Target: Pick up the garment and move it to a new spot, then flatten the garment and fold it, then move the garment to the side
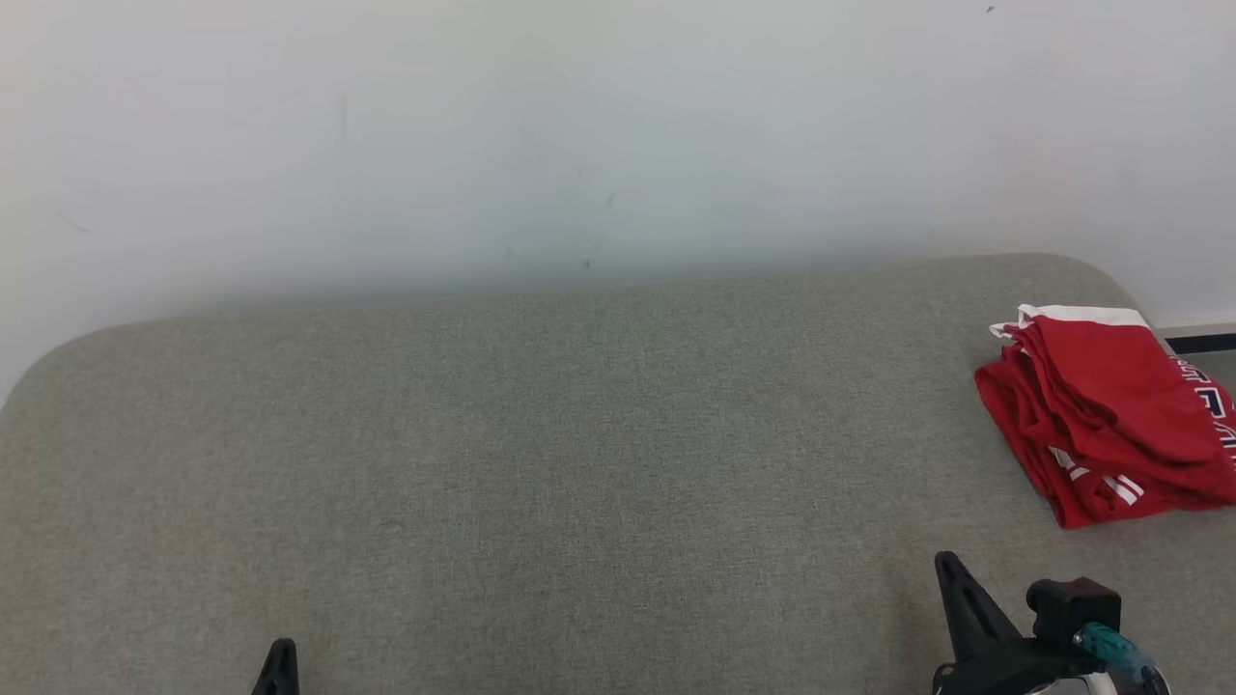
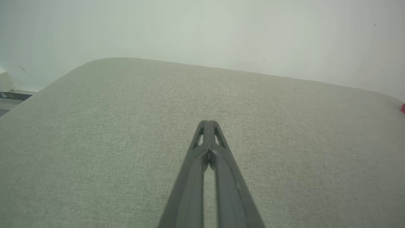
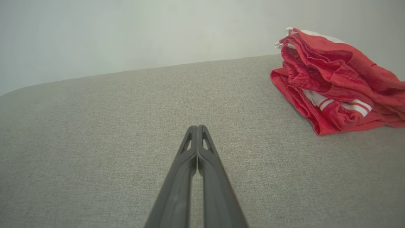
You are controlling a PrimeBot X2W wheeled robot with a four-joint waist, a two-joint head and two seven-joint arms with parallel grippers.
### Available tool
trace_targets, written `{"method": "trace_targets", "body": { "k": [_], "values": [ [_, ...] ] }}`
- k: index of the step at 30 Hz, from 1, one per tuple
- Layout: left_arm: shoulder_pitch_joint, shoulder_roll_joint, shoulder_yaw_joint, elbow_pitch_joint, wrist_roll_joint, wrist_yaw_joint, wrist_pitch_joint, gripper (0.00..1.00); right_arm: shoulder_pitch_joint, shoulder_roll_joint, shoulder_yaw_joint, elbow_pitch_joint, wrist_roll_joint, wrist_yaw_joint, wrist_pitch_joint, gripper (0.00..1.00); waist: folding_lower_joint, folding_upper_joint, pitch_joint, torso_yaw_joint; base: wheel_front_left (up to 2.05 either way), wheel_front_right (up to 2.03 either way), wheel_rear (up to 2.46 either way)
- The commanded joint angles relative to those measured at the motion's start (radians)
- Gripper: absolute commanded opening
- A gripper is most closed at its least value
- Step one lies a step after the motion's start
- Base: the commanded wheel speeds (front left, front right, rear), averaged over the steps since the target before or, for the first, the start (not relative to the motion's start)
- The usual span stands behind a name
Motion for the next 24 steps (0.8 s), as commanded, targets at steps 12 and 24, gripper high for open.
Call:
{"method": "trace_targets", "body": {
  "k": [12, 24],
  "values": [
    [-0.042, 0.005, 0.000, -0.022, -0.259, -0.001, 0.063, 0.00, -0.019, 0.013, -0.037, -0.051, 0.238, 0.000, 0.038, 0.00, 0.0000, 0.0000, 0.007, 0.003, 0.00, 0.00, 0.00],
    [-0.063, 0.007, -0.004, -0.032, -0.465, -0.003, 0.112, 0.00, -0.014, 0.024, -0.062, -0.082, 0.429, 0.000, 0.069, 0.00, 0.0000, 0.0000, 0.014, 0.006, 0.00, 0.00, 0.00]
  ]
}}
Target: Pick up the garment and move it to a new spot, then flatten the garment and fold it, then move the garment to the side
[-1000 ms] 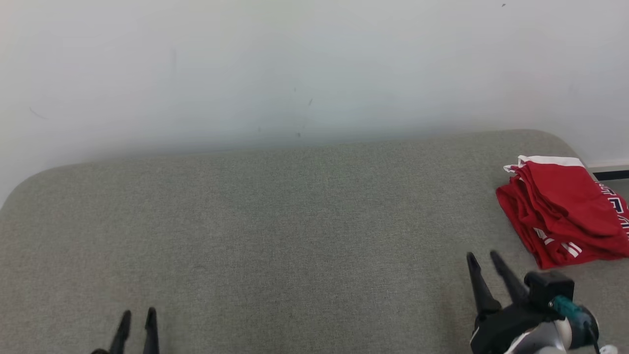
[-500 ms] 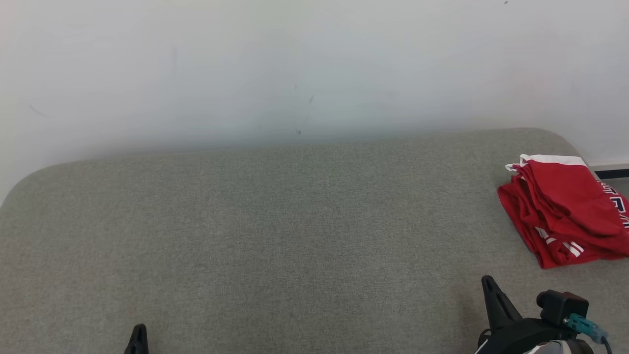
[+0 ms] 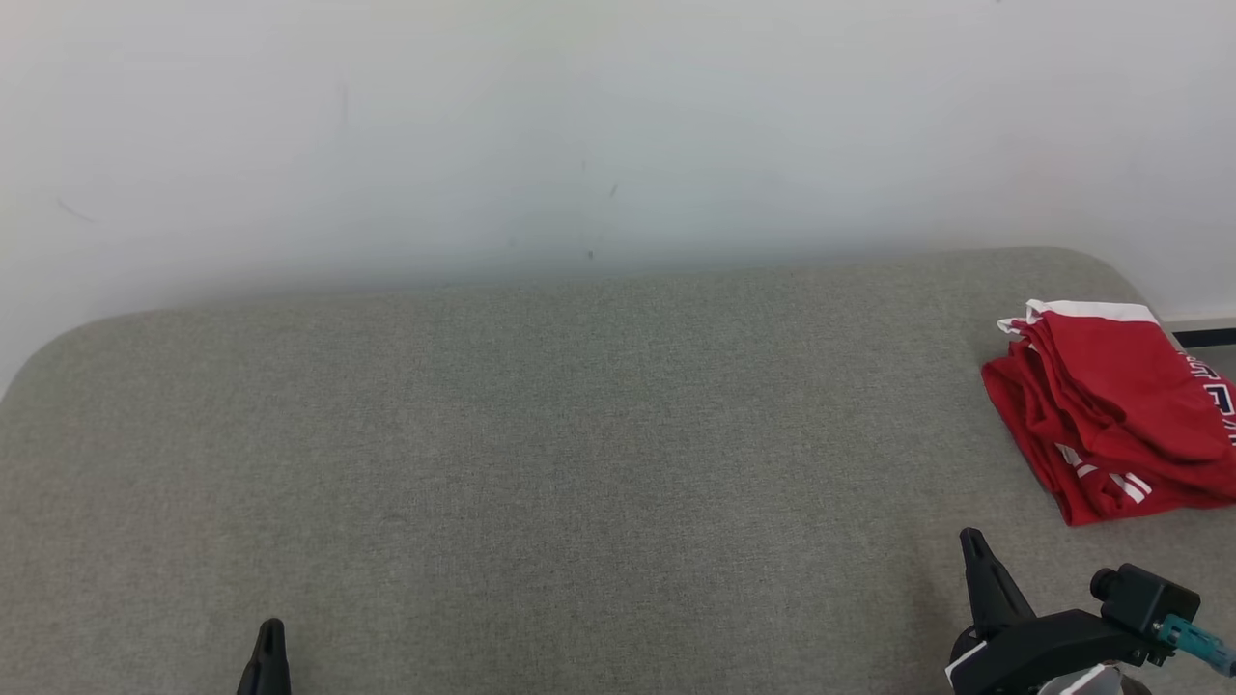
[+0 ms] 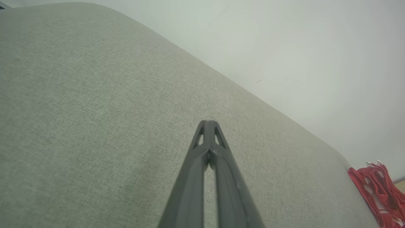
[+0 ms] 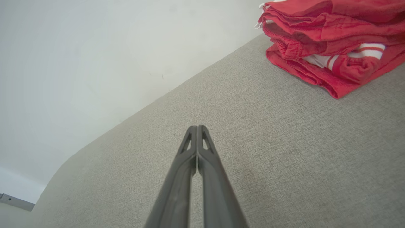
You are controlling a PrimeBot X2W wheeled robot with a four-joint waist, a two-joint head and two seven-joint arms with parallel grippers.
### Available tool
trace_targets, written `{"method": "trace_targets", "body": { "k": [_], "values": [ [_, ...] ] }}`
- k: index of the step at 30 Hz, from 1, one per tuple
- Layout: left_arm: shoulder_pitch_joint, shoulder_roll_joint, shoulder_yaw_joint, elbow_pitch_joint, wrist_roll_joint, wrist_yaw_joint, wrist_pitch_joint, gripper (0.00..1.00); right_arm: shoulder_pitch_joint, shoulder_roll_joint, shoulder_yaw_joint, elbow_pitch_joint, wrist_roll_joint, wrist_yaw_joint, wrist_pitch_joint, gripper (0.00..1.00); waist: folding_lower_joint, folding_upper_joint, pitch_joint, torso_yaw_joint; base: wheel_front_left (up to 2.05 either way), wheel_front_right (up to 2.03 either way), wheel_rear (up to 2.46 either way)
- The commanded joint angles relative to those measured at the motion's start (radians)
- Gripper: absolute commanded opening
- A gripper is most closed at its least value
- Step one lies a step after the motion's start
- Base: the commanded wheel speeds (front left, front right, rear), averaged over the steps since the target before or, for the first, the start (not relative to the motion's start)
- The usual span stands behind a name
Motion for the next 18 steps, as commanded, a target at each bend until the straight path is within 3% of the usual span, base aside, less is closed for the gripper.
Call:
{"method": "trace_targets", "body": {
  "k": [1, 18],
  "values": [
    [-0.032, 0.007, 0.001, -0.018, -0.043, -0.003, 0.007, 0.00, -0.015, 0.000, -0.009, -0.021, 0.039, -0.001, 0.006, 0.00, 0.0000, -0.0001, 0.001, 0.000, 0.00, 0.00, 0.00],
    [-0.057, 0.009, -0.001, -0.026, -0.275, -0.004, 0.065, 0.00, -0.011, 0.014, -0.039, -0.055, 0.253, -0.001, 0.042, 0.00, 0.0000, -0.0001, 0.010, 0.004, 0.00, 0.00, 0.00]
  ]
}}
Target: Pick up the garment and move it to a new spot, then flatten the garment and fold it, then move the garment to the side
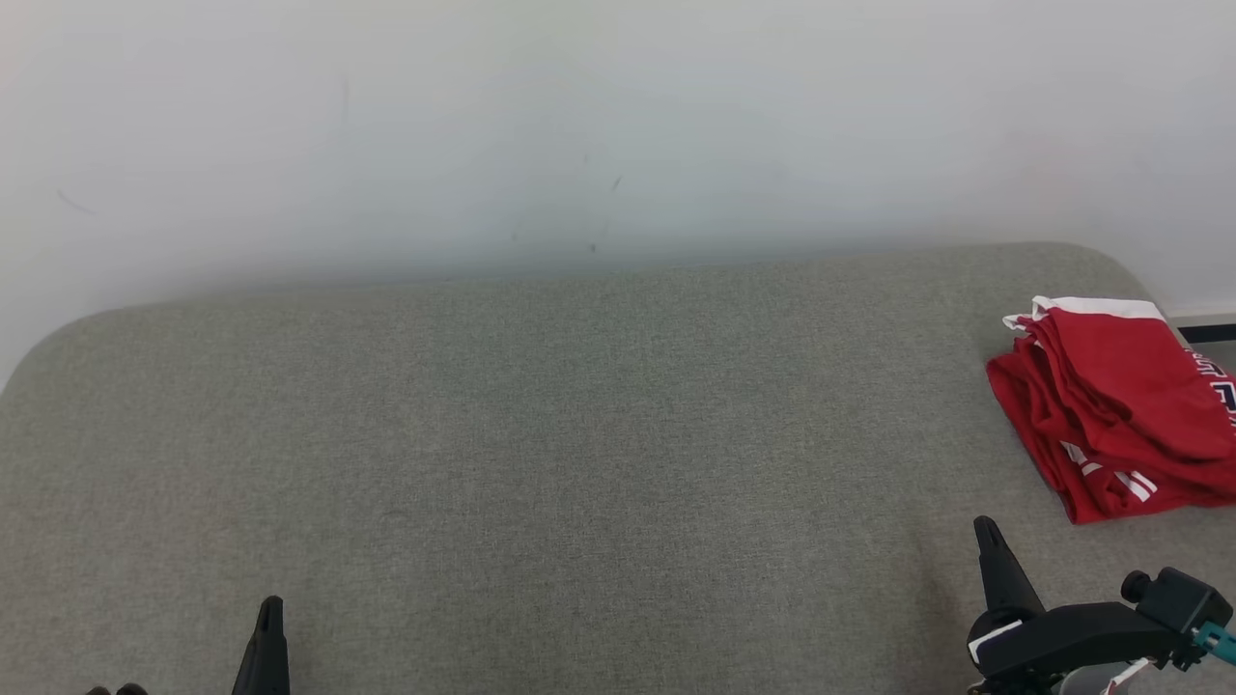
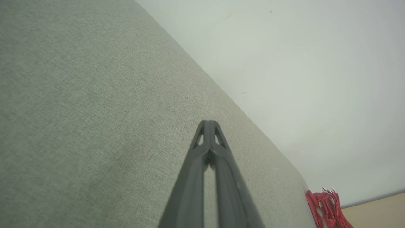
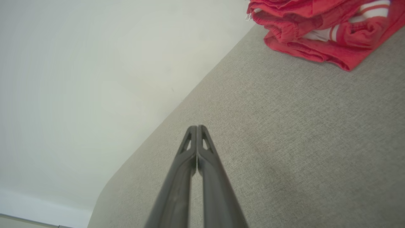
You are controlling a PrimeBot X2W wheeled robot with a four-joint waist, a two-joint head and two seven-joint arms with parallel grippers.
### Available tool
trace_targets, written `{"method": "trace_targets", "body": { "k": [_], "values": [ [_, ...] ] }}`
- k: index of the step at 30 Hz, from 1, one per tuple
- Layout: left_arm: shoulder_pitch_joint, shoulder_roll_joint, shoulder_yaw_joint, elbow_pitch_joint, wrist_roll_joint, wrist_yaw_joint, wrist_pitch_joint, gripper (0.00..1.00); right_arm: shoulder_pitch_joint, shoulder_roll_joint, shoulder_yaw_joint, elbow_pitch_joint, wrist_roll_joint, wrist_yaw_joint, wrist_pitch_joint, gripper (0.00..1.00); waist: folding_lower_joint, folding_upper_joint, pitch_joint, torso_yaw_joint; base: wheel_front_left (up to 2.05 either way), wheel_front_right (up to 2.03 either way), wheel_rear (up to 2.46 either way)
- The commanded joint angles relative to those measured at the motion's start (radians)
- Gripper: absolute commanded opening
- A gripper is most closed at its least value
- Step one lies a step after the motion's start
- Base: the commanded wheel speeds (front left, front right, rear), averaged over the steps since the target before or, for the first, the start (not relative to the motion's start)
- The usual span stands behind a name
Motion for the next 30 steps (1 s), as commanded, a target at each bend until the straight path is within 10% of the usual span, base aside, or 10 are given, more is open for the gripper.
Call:
{"method": "trace_targets", "body": {
  "k": [1, 30],
  "values": [
    [-0.025, 0.008, 0.001, -0.015, -0.041, -0.004, 0.009, 0.00, -0.011, 0.002, -0.008, -0.019, 0.034, -0.001, 0.004, 0.00, 0.0000, 0.0000, 0.001, 0.000, 0.00, 0.00, 0.00],
    [-0.064, 0.011, -0.002, -0.027, -0.382, -0.007, 0.095, 0.00, -0.003, 0.022, -0.053, -0.067, 0.353, -0.001, 0.060, 0.00, 0.0000, 0.0000, 0.018, 0.007, 0.00, 0.00, 0.00]
  ]
}}
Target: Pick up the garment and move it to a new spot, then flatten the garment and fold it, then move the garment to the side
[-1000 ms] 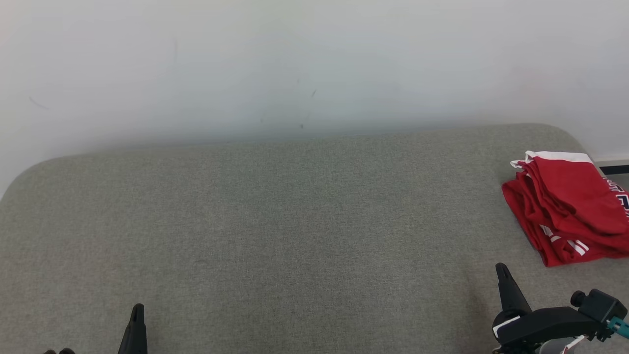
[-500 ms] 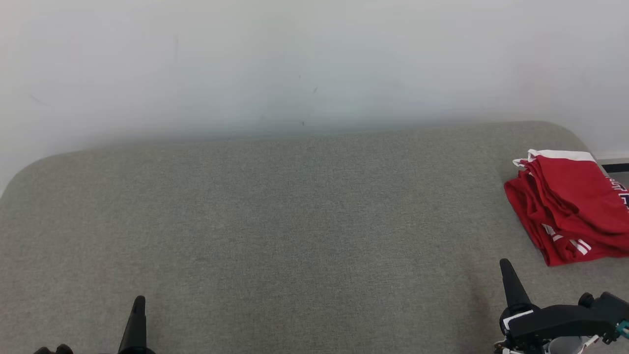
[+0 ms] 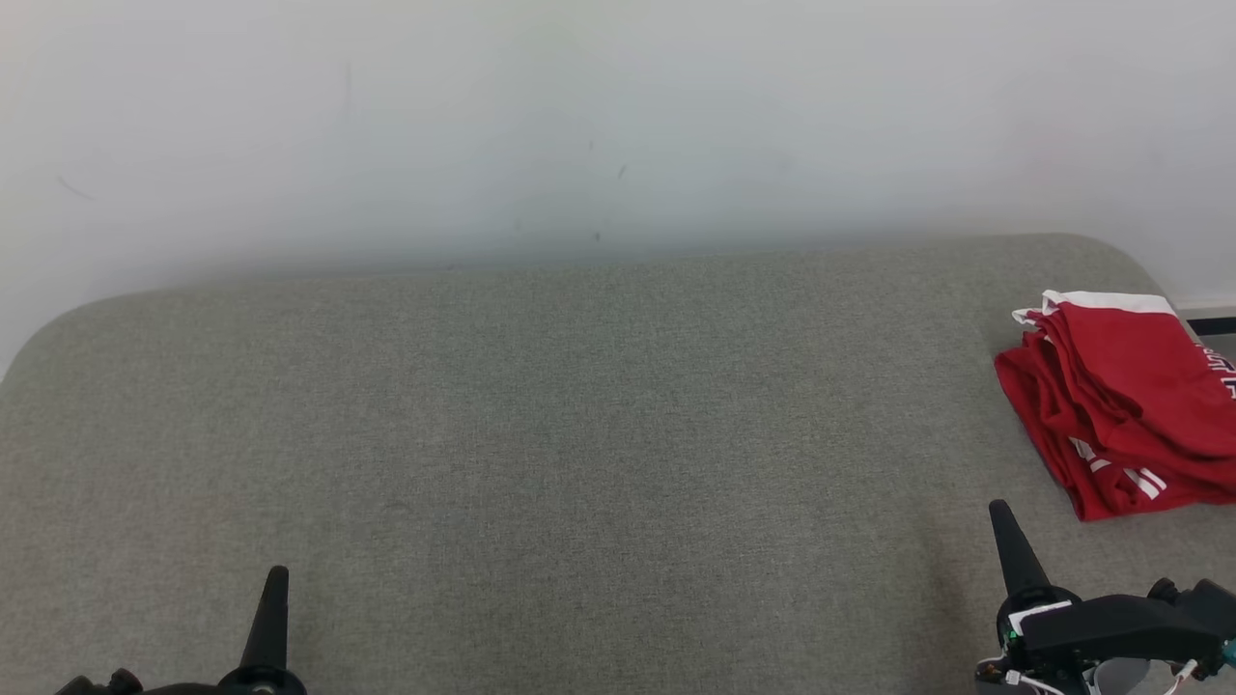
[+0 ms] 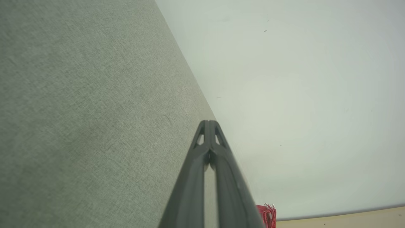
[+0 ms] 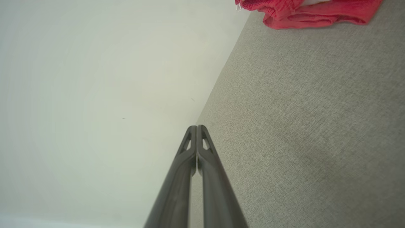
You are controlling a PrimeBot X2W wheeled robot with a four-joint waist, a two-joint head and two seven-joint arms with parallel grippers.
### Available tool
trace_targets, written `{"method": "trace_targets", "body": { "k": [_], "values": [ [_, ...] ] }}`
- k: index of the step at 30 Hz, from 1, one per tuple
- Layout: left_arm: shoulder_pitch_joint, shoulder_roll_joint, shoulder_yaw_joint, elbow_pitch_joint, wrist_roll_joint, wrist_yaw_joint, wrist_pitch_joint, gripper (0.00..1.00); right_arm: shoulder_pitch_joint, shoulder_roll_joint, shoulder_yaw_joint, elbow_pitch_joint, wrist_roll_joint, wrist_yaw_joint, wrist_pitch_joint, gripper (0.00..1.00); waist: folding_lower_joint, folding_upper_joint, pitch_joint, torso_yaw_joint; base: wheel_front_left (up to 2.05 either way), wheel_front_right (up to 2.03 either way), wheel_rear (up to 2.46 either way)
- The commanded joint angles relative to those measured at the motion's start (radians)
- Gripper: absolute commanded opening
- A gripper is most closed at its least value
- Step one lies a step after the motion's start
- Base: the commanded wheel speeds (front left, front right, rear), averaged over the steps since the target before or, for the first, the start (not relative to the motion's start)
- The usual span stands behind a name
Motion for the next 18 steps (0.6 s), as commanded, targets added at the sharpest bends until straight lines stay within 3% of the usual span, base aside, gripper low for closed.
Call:
{"method": "trace_targets", "body": {
  "k": [1, 18],
  "values": [
    [-0.024, 0.007, 0.001, -0.012, -0.034, -0.006, 0.008, 0.00, -0.003, 0.002, -0.007, -0.013, 0.032, -0.001, 0.006, 0.00, 0.0000, -0.0001, 0.001, 0.000, 0.00, 0.00, 0.00],
    [-0.039, 0.008, 0.000, -0.017, -0.180, -0.008, 0.045, 0.00, 0.001, 0.011, -0.026, -0.034, 0.167, -0.001, 0.031, 0.00, 0.0000, -0.0001, 0.010, 0.004, 0.00, 0.00, 0.00]
  ]
}}
